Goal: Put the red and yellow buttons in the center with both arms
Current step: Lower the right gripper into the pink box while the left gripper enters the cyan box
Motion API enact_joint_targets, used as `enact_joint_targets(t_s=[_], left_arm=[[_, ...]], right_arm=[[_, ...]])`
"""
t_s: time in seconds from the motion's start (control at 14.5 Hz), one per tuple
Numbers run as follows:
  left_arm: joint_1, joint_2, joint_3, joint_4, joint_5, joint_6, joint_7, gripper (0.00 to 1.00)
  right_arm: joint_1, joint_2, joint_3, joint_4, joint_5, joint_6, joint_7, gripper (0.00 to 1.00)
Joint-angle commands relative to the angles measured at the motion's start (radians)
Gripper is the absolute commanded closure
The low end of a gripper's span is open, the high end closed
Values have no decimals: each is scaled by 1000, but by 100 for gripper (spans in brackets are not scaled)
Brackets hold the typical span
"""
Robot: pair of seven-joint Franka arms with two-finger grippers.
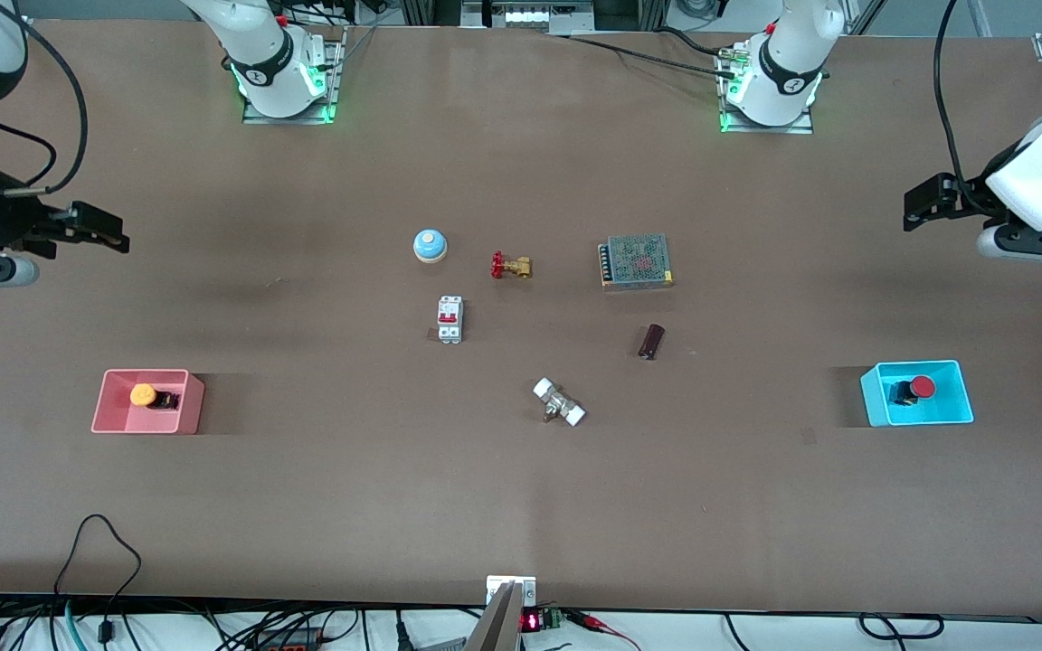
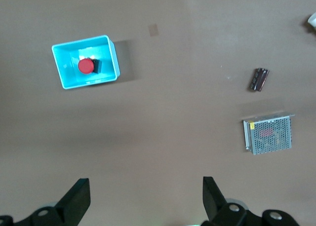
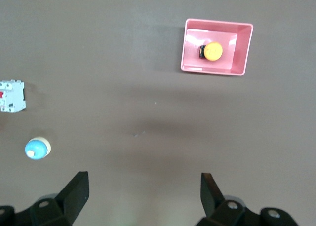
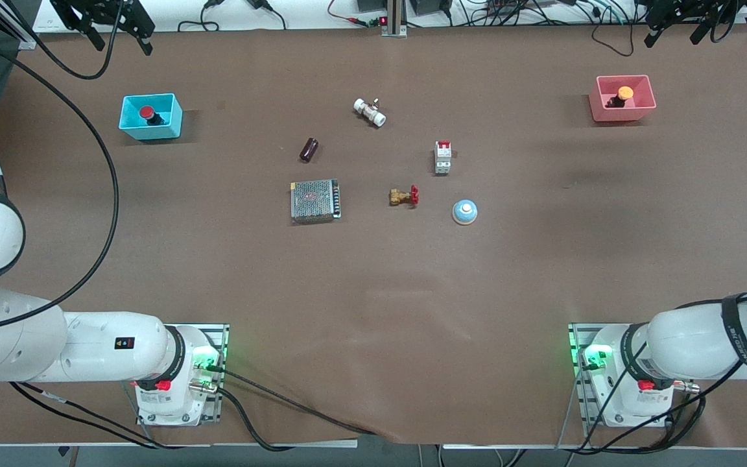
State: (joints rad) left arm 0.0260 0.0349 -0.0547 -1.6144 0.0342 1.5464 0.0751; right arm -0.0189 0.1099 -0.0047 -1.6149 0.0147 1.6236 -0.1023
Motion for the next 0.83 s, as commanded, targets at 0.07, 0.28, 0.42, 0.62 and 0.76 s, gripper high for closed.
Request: enact_joint_targets(t_s=[0.07, 0.28, 0.42, 0.62, 0.76], left_arm=[[0, 155, 7, 174, -14, -23, 15, 0], [26, 282, 24, 306, -13, -20, 21, 0], [76, 321, 30, 323, -11, -9, 29, 0], [153, 402, 30, 292, -5, 70, 32, 0], [169, 444, 30, 245, 24, 180, 87, 0]], right_arm=[[-19, 43, 2, 1, 1, 41, -4, 0], [-33, 91, 3, -9, -41, 111, -4, 0], [-52, 129, 3, -11, -42, 163, -5, 0], [-81, 198, 3, -11, -42, 235, -5, 0], [-98, 244, 3, -19, -42, 320, -37, 0]])
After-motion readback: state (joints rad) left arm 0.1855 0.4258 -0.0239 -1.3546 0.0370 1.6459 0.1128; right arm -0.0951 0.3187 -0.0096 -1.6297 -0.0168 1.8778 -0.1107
